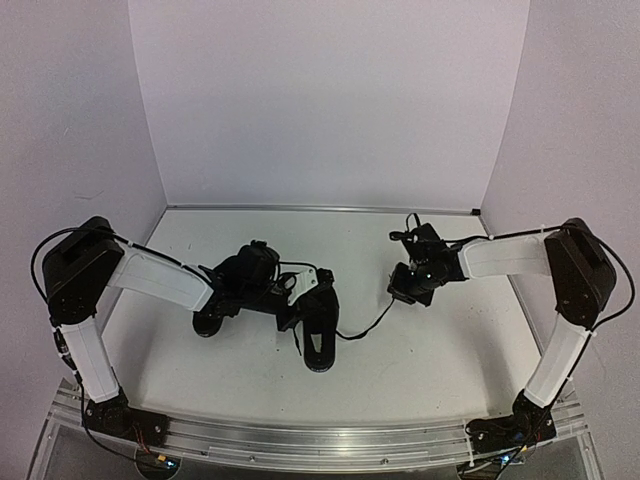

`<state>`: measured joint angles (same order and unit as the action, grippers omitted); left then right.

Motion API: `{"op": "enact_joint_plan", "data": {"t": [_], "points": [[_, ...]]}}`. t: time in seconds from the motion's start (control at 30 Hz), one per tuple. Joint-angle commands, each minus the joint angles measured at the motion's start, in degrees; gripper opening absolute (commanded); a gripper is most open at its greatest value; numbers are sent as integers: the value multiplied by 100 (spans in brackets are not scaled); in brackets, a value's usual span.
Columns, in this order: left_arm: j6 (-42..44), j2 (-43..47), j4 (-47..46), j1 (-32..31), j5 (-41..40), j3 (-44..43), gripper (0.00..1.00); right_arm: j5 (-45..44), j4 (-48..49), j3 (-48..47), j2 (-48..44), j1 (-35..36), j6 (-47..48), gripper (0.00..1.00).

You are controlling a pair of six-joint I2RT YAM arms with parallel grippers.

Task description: Tie the shoes

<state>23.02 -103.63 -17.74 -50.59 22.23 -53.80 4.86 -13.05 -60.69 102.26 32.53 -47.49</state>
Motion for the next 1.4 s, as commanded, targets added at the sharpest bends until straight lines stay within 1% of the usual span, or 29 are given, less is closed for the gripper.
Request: {"op": "enact_joint_plan", "data": {"t": [0.0,0.1,0.23,0.37,0.5,0.53,0.57,0.63,0.7,0.77,0.8,0.9,1.0,1.1,1.2,1.37], "points": [[179,262,-367,-29,45,90,0,750,600,-1273,86,17,871,0],[244,286,-433,-30,86,122,0,1378,712,-2272,458,102,1185,0],[314,319,-528,-38,81,175,0,2098,760,-3416,1148,558,1369,0],[357,391,-646,-50,76,288,0,2751,760,-4287,1849,1047,1325,0],[414,445,-653,-56,86,397,0,3133,795,-4702,2248,1335,1229,0],[416,461,-654,-56,78,420,0,3273,795,-4734,2299,1353,1202,3],[412,466,-647,-56,71,428,0,3357,794,-4736,2329,1351,1168,13],[406,465,-648,-56,54,449,0,3438,794,-4625,2235,1341,1192,34],[397,465,-639,-56,39,438,0,3469,793,-4302,2011,1293,1290,52],[395,473,-627,-60,28,429,0,3492,799,-3897,1674,1161,1311,61],[396,475,-627,-61,14,422,0,3485,802,-3658,1473,1099,1302,63],[415,469,-598,-57,-58,391,0,3336,792,-2914,874,875,1255,63],[445,445,-550,-57,-142,347,0,3142,773,-2089,308,764,1172,58],[442,417,-551,-64,-156,314,0,3246,767,-1420,30,774,968,53],[443,388,-547,-65,-173,283,0,3228,789,-1015,-46,896,797,50],[447,360,-486,-75,-214,243,0,3196,821,-809,3,1123,650,52]]}}
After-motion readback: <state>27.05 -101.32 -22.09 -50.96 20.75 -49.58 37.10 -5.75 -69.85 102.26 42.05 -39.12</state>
